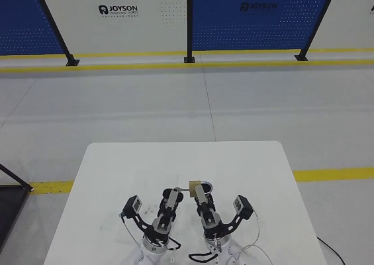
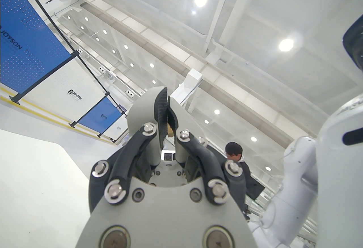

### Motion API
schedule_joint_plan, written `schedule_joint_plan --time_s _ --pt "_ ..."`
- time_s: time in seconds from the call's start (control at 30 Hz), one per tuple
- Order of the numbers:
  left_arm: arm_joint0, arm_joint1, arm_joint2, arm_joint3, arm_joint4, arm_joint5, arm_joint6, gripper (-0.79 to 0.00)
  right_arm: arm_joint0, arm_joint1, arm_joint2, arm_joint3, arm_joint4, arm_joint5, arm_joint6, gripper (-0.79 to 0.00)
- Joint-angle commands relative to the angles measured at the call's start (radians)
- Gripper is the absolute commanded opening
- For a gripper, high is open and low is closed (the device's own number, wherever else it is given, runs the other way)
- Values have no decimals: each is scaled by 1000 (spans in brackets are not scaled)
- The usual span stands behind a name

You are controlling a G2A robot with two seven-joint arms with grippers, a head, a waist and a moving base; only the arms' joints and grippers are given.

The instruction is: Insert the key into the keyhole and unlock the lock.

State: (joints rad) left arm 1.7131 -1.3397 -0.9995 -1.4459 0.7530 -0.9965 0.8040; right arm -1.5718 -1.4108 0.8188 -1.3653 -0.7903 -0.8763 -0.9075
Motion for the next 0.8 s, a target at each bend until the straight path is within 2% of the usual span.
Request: schedule_joint_plan --time_s 0.0,0.37,0.53,0.77 --pt "-1 -2 -1 1 2 1 -2 -785 0 0 0 0 0 0 0 -785" --pt "-5 -12 2 6 6 4 -10 -785 0 0 0 0 0 0 0 -785" --pt "-4 -16 1 7 6 2 -9 -785 -12 -1 9 -31 31 31 46 -785" --pt "-6 -23 2 12 9 3 -2 -785 -27 -6 16 -46 18 50 38 -785"
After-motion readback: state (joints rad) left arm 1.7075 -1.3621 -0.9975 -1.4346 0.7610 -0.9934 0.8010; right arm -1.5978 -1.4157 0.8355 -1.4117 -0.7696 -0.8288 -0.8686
